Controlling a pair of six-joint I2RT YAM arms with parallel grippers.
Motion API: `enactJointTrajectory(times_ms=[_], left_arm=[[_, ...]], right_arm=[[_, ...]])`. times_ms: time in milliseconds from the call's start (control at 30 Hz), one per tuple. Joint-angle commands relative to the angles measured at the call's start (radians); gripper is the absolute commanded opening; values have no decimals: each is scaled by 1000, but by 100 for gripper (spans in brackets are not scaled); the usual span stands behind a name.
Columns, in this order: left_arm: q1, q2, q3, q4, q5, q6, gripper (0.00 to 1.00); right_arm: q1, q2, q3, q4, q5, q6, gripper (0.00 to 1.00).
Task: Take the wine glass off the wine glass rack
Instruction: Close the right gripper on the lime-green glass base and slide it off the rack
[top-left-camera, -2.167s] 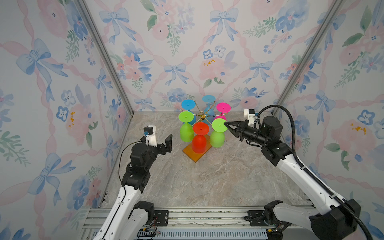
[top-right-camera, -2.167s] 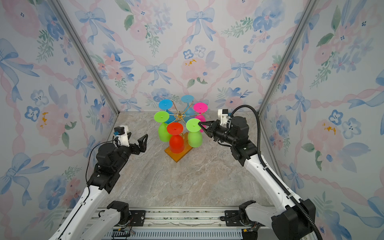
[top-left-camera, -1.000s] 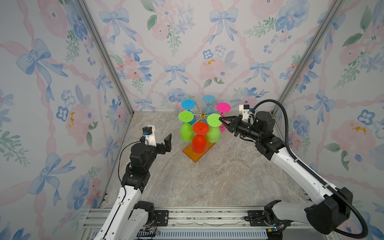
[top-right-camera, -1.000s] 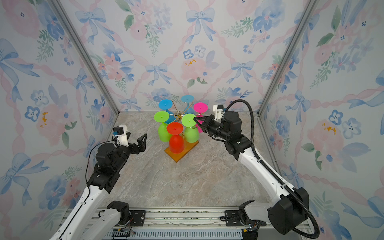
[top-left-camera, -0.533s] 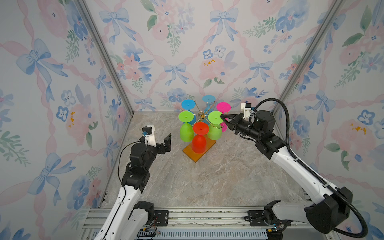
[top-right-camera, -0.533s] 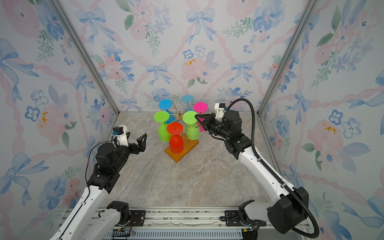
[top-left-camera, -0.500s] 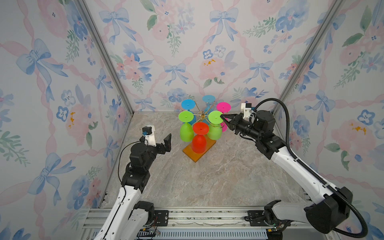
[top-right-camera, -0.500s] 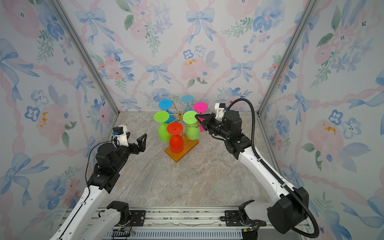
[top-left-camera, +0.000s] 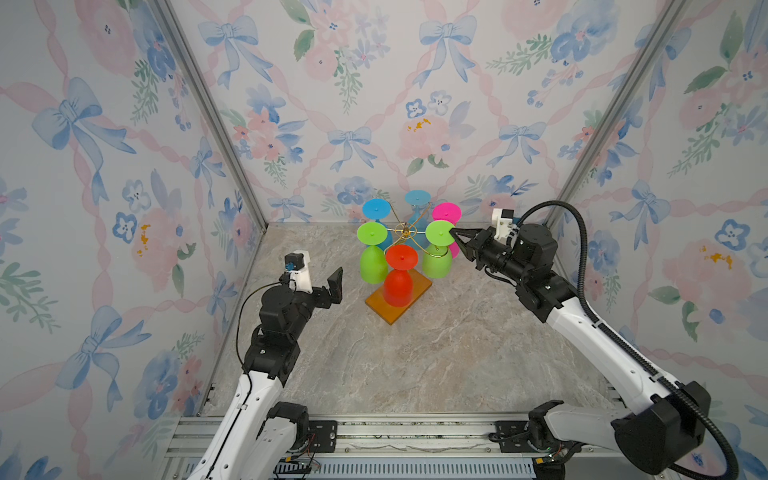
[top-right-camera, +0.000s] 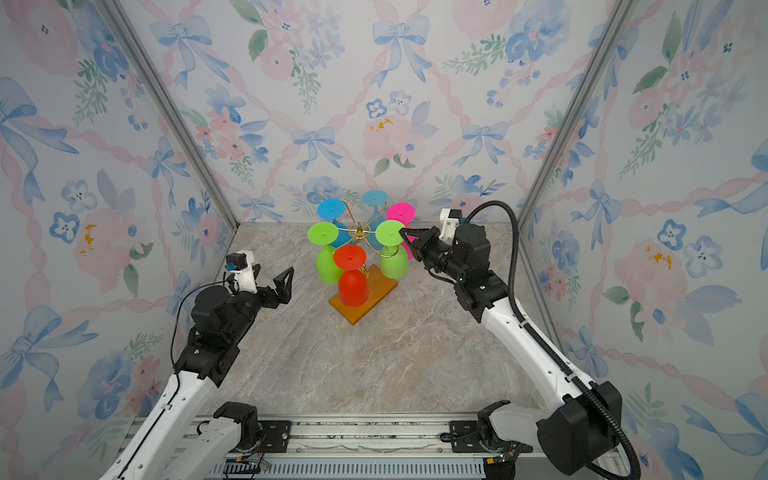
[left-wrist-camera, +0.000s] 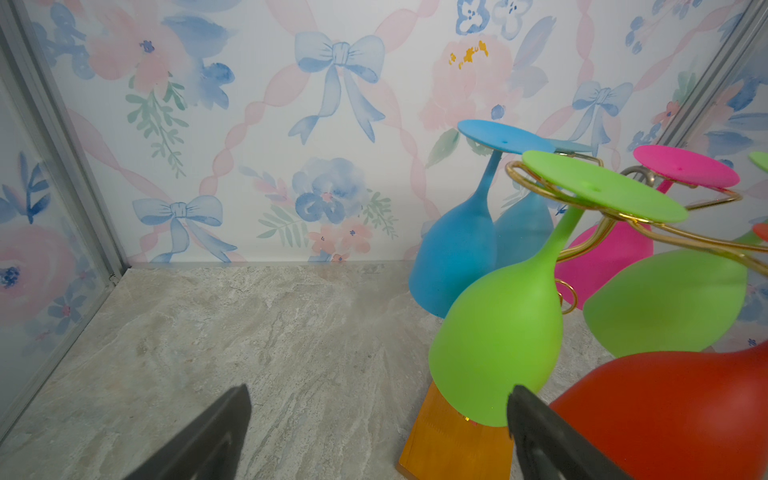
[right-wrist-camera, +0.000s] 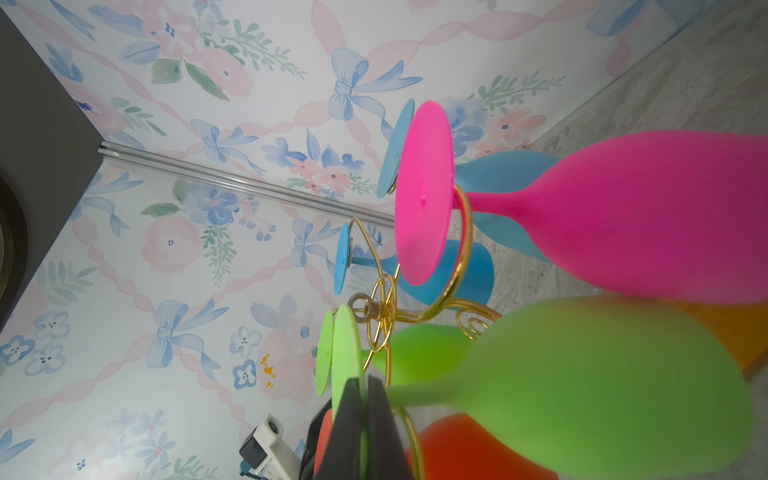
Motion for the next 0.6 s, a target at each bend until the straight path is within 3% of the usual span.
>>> enactJointTrajectory(times_ms=[0, 567], left_arm=[[8, -5, -13, 24, 7, -17, 98], [8, -35, -15, 4, 3, -14, 98]], right_arm=[[-13, -56, -25, 25, 9, 8, 0], [-61, -204, -94, -73, 8, 2, 0]])
